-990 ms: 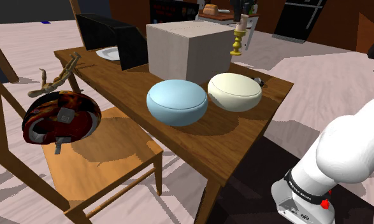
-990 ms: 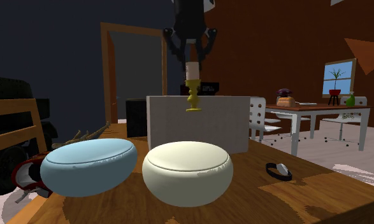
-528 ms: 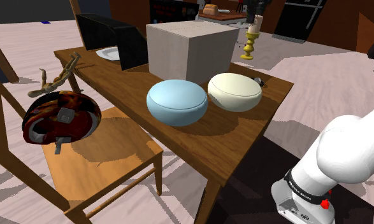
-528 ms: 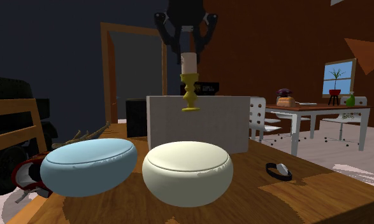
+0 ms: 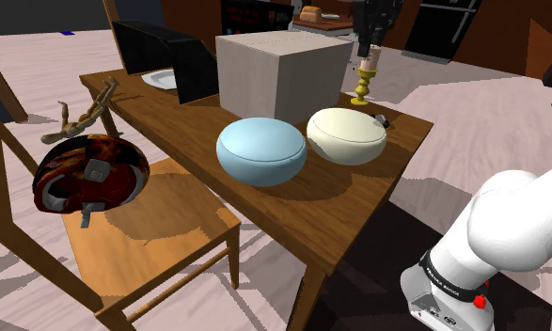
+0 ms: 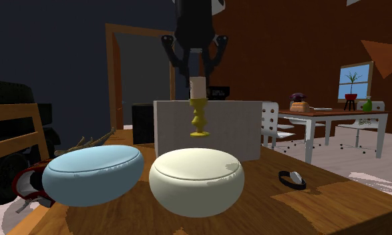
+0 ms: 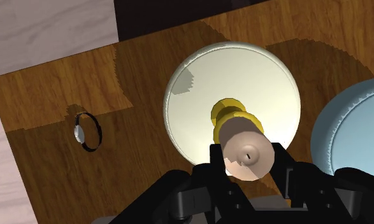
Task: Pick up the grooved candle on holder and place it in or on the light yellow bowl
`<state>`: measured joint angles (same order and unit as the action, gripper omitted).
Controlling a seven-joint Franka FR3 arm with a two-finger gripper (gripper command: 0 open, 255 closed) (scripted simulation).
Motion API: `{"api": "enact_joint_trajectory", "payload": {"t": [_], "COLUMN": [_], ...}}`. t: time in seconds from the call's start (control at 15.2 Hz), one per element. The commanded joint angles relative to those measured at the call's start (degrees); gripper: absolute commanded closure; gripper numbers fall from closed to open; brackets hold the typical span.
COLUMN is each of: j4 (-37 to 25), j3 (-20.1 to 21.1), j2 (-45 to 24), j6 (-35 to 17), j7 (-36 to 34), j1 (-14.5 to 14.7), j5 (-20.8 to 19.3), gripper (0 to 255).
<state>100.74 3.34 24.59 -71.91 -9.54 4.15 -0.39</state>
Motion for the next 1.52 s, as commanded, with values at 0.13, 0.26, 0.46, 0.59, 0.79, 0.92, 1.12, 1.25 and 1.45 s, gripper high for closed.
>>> {"api": "enact_joint_trajectory", "payload": {"t": [0.13, 0.26, 0.46, 0.59, 0.79, 0.92, 1.12, 1.25, 1.45], "j4": [4.8, 7.1, 10.3, 12.4, 13.2, 13.2, 13.2, 13.3, 13.3], "j3": [0.0, 0.0, 0.0, 0.0, 0.0, 0.0, 0.0, -0.1, -0.1], "j2": [1.7, 2.4, 3.4, 4.0, 4.2, 4.2, 4.2, 4.3, 4.3], "j6": [-3.2, -4.7, -7.0, -8.5, -9.1, -9.1, -9.1, -9.0, -9.0], "j7": [-0.1, -0.1, -0.1, -0.1, -0.1, -0.1, -0.1, -0.1, -0.1], "j1": [0.1, 0.1, 0.1, 0.1, 0.2, 0.2, 0.2, 0.2, 0.2], "j5": [0.1, 0.1, 0.2, 0.2, 0.2, 0.2, 0.2, 0.2, 0.2], "gripper": [255, 255, 255, 255, 255, 255, 255, 0, 0]}}
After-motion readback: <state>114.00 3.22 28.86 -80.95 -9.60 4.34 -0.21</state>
